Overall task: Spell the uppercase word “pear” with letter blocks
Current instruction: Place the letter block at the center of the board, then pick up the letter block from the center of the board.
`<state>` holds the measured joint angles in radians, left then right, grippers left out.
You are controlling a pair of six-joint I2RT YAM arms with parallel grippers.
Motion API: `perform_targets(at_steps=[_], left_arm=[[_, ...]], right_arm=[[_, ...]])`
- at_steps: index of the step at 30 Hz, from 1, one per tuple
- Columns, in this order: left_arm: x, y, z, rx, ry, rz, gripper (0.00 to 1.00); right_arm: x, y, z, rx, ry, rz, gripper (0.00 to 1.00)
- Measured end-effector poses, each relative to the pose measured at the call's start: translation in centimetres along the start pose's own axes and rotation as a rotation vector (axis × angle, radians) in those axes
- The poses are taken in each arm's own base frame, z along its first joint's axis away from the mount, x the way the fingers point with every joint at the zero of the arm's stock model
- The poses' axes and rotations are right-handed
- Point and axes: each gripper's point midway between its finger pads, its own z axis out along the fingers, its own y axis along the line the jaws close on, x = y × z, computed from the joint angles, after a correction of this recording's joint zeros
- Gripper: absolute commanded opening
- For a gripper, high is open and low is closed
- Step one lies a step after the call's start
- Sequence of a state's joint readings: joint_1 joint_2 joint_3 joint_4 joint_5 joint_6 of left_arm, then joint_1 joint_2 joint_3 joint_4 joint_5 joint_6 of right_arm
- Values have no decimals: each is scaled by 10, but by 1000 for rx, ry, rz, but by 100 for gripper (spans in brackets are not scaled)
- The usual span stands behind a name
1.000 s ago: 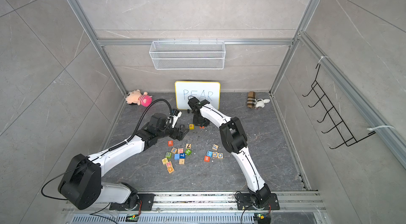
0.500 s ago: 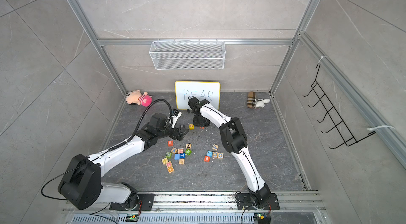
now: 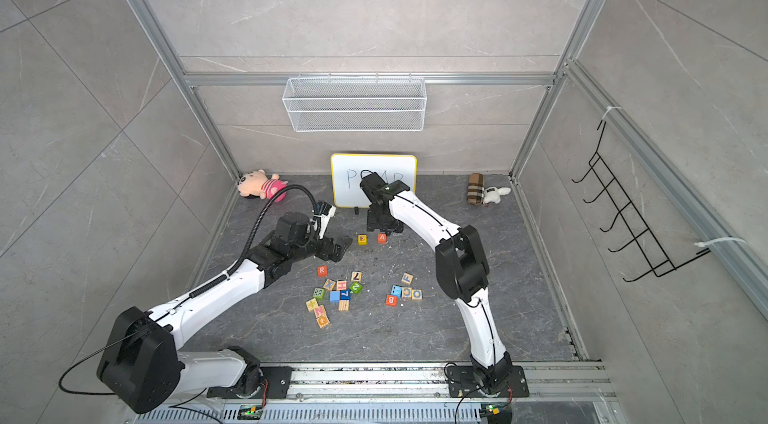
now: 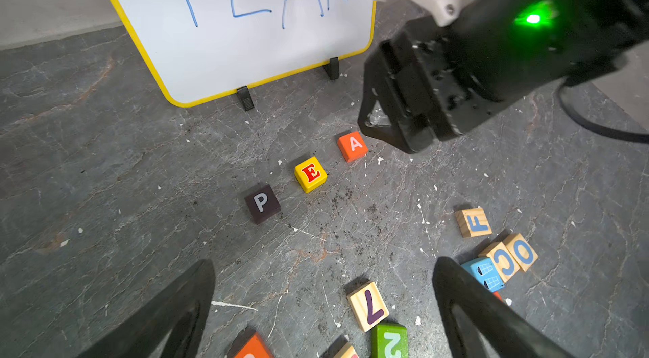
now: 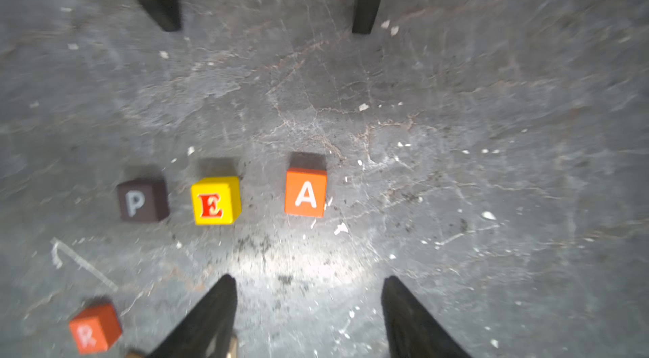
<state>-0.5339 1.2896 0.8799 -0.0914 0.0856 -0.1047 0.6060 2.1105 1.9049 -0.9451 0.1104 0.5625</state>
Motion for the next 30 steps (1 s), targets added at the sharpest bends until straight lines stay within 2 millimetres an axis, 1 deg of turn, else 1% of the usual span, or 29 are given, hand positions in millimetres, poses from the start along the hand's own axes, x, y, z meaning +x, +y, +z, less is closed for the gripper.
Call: perform_targets(at_steps=[2, 5, 11, 18, 20, 25, 30], left_arm=[[-3, 3, -7, -22, -2, -20, 100], [-3, 7, -18, -55, 8, -54, 100], [7, 16, -34, -124, 55, -139, 100], [22, 27, -47, -205, 127, -231, 100], [28, 30, -48, -229, 148, -252, 100], [44, 37, -51, -277, 204, -293, 100], [64, 42, -43, -317, 283, -320, 100]], right_arm=[[6, -1, -15, -35, -32, -19, 74], [16, 1, -29, -104, -84, -68, 76], [38, 13, -39, -208, -172, -222, 78], [66, 37, -55, -361, -321, -426, 82], [72, 42, -55, -397, -370, -469, 82], [89, 43, -38, -441, -407, -533, 84], [91, 55, -40, -527, -473, -577, 91]])
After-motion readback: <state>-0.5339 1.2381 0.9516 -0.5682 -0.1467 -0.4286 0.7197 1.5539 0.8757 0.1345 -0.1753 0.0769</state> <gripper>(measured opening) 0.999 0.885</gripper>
